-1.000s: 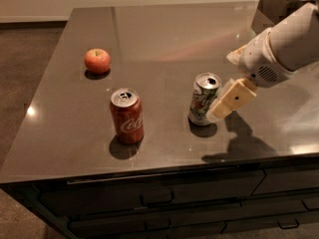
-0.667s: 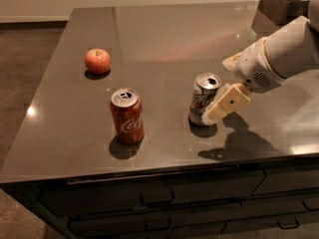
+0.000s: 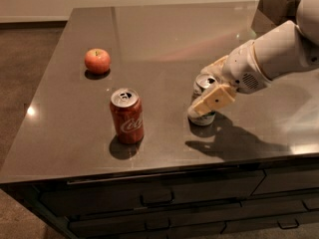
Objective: Knock 7up can over
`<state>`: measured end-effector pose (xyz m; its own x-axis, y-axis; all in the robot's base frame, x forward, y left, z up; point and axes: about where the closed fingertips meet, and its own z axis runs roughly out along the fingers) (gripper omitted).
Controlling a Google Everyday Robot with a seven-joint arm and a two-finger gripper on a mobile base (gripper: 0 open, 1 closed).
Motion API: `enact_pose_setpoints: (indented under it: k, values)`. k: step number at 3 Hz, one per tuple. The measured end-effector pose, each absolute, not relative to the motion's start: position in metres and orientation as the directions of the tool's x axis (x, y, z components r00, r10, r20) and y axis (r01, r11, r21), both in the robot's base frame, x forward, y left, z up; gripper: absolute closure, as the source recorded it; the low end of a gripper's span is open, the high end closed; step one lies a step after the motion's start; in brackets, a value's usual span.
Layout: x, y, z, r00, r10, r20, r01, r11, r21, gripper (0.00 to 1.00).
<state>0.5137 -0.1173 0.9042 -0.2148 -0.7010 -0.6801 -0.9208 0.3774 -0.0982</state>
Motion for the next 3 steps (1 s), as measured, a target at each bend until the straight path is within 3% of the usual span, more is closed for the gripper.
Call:
enact_pose_setpoints:
  k: [2, 3]
  values:
    - [0.523, -0.114, 0.919, -0.226, -0.704, -0.674, -0.922, 0.379, -0.086, 0.69]
    - [0.536, -0.116, 0.934, -0.271, -0.761, -0.59, -0.914, 0.395, -0.09, 0.92]
